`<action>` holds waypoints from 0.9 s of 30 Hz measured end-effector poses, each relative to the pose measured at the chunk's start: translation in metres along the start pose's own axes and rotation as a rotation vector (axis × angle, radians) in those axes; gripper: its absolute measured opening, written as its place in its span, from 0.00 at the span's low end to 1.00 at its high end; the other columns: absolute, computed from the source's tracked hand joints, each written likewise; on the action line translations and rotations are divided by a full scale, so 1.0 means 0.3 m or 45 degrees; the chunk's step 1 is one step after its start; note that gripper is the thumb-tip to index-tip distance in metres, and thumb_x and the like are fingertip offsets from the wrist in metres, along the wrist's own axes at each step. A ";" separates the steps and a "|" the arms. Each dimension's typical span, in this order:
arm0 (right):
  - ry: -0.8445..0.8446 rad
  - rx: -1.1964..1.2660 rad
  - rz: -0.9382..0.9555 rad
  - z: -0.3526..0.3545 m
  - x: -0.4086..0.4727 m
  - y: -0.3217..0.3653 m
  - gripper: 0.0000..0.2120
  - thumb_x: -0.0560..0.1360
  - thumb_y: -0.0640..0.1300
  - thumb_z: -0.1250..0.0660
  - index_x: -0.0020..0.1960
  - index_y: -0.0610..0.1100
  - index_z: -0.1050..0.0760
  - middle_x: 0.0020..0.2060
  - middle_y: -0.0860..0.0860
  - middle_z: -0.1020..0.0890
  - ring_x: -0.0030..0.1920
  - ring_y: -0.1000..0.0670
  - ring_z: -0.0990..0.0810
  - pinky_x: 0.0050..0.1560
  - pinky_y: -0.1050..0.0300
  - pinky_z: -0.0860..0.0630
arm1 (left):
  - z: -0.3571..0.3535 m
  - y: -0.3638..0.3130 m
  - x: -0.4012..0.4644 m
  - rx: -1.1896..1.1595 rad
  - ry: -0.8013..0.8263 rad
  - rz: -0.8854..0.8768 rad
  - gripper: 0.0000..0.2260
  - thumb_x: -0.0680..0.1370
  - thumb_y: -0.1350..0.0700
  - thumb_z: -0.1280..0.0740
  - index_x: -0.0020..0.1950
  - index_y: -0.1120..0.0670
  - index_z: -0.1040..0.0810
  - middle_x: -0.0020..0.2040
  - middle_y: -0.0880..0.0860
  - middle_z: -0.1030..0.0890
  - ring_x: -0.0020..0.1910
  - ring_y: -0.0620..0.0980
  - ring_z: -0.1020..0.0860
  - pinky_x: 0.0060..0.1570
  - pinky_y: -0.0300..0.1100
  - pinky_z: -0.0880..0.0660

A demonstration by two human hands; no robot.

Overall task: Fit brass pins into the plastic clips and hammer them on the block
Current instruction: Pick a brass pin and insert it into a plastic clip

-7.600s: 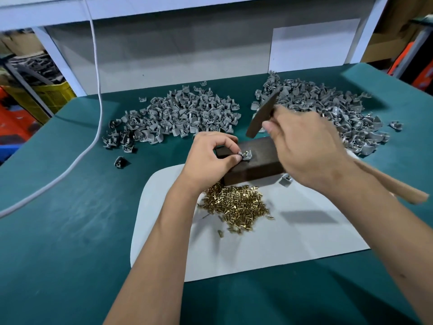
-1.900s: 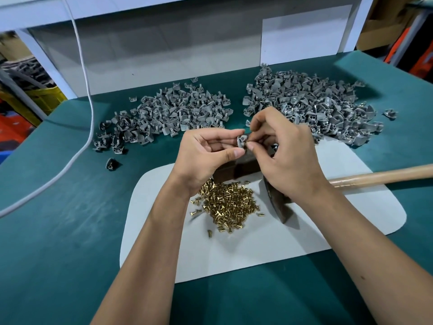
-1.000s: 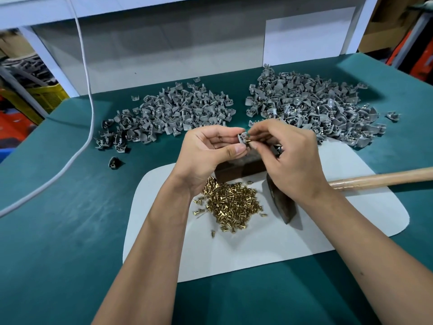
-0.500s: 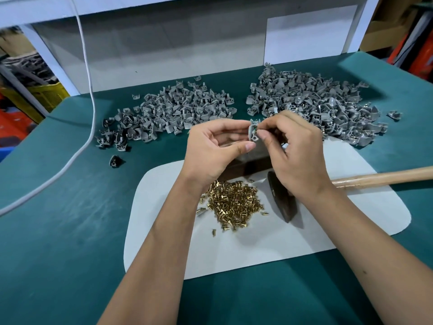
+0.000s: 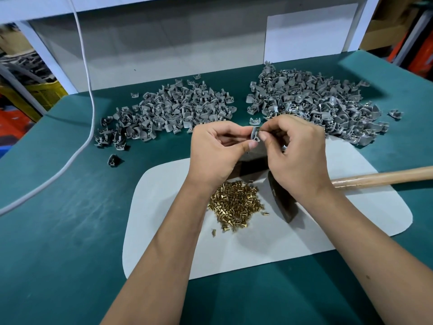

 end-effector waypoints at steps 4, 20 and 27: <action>0.023 -0.020 -0.050 -0.003 0.006 -0.006 0.02 0.75 0.35 0.28 0.46 0.39 0.17 0.40 0.48 0.16 0.40 0.51 0.20 0.44 0.64 0.25 | 0.001 -0.007 0.000 0.072 -0.038 -0.037 0.11 0.68 0.74 0.23 0.46 0.63 0.15 0.42 0.59 0.14 0.41 0.50 0.15 0.50 0.45 0.16; 0.396 0.012 -0.099 -0.043 0.036 -0.056 0.07 0.81 0.39 0.33 0.52 0.43 0.15 0.43 0.53 0.16 0.45 0.54 0.19 0.49 0.57 0.24 | 0.008 -0.018 -0.002 0.313 -0.009 -0.127 0.15 0.67 0.69 0.19 0.50 0.57 0.15 0.43 0.54 0.13 0.43 0.49 0.14 0.48 0.40 0.17; 1.326 -0.310 -0.169 -0.051 -0.033 -0.159 0.05 0.72 0.47 0.21 0.42 0.55 0.16 0.35 0.62 0.16 0.38 0.63 0.18 0.42 0.69 0.24 | 0.037 -0.008 0.015 0.560 0.046 -0.130 0.08 0.71 0.61 0.20 0.46 0.50 0.14 0.42 0.45 0.14 0.44 0.42 0.16 0.49 0.36 0.21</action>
Point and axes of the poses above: each hand's wrist, its own x-axis towards the middle knuckle, its own z-axis out of the back of the hand, y = z × x, the point moved 10 cm from there along x, towards the middle knuckle
